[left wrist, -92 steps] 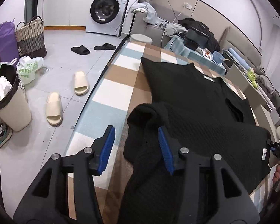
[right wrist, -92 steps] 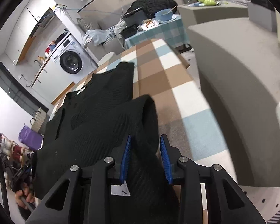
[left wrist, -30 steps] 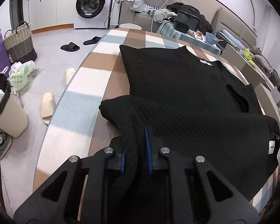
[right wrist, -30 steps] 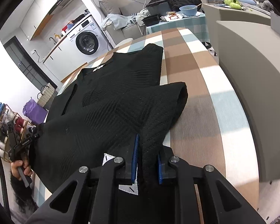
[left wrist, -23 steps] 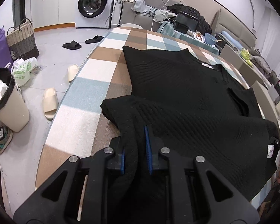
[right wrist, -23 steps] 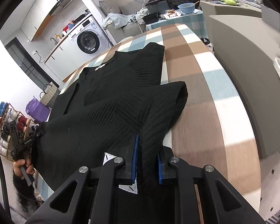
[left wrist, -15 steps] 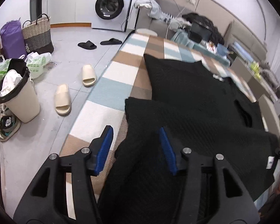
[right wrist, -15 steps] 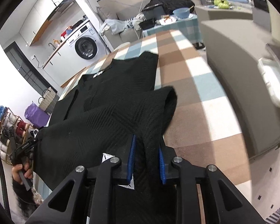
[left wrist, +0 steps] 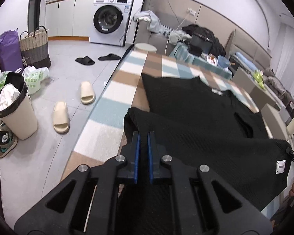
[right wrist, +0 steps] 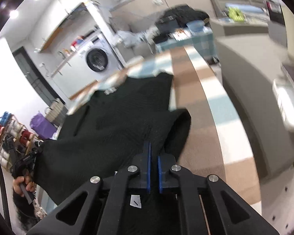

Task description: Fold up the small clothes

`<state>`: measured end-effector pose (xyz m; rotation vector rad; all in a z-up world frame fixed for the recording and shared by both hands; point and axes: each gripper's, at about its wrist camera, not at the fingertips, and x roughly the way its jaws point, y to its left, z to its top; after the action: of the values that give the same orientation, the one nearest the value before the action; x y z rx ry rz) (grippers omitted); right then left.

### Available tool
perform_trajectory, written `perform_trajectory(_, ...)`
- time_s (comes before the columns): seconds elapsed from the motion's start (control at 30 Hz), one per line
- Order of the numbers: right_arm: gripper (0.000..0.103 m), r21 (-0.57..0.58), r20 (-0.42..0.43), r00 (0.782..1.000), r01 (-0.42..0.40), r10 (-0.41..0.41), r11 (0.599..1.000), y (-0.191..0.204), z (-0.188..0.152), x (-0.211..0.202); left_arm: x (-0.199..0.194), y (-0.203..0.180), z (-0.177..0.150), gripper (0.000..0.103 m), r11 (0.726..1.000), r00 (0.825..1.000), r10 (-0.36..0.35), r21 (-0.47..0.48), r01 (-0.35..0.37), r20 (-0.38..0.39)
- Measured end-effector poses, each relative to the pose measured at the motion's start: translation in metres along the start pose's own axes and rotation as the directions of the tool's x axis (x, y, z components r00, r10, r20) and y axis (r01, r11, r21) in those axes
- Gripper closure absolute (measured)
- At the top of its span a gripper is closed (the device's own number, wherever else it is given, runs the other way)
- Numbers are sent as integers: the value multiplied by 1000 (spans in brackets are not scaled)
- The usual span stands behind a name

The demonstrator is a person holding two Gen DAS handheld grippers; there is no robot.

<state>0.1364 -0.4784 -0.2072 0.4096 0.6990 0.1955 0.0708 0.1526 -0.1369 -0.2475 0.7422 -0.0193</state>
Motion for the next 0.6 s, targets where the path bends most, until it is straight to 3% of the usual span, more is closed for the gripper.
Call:
perform_trajectory(0.1, 98, -18, 69, 997, -17, 18, 1000, 8, 18, -10, -8, -4, 13, 98, 1000, 999, -15, 2, 15, 35)
perform_trajectory(0.23, 98, -6, 102, 994, 31, -30, 999, 10, 45, 7, 5, -9, 39, 98, 1000, 998, -5, 5, 5, 61)
perform_trajectory(0.47, 98, 71, -79, 974, 220, -215, 973, -16, 46, 78, 75, -8, 43, 98, 997, 995, 78, -10, -79, -63)
perform_trajectory(0.53, 93, 65, -99, 964, 254, -247, 965, -20, 41, 79, 80, -8, 39, 97, 997, 994, 71, -12, -73, -78)
perform_trajectory(0.6, 89, 72, -97, 968, 237, -230, 969, -24, 37, 70, 79, -5, 36, 91, 997, 994, 72, -16, -73, -85)
